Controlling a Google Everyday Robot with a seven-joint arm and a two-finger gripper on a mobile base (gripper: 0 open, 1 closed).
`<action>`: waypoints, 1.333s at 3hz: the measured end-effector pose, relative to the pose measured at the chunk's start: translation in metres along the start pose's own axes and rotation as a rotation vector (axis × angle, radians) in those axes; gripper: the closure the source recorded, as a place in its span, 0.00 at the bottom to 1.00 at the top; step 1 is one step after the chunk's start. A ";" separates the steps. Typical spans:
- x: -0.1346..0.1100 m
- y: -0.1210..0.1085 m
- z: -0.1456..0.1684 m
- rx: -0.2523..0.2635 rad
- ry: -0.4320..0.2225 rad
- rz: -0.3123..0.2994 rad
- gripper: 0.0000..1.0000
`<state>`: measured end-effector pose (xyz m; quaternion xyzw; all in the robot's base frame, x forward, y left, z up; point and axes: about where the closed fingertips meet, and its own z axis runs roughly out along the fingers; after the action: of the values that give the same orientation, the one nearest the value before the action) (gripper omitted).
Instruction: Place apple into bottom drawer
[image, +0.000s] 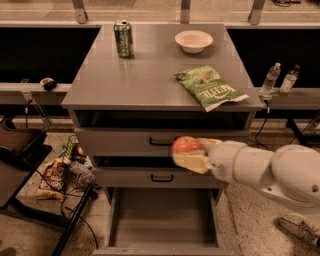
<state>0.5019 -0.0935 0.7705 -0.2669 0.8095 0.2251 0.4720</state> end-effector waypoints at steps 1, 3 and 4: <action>0.046 -0.032 0.001 -0.071 0.032 -0.014 1.00; 0.096 -0.060 0.003 -0.182 0.056 -0.040 1.00; 0.127 -0.062 0.023 -0.197 0.063 -0.008 1.00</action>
Offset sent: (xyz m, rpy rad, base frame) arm 0.0046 -0.1133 -0.1444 0.0020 0.0685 0.2859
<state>0.5046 -0.1541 0.6406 -0.3223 0.7968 0.2932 0.4188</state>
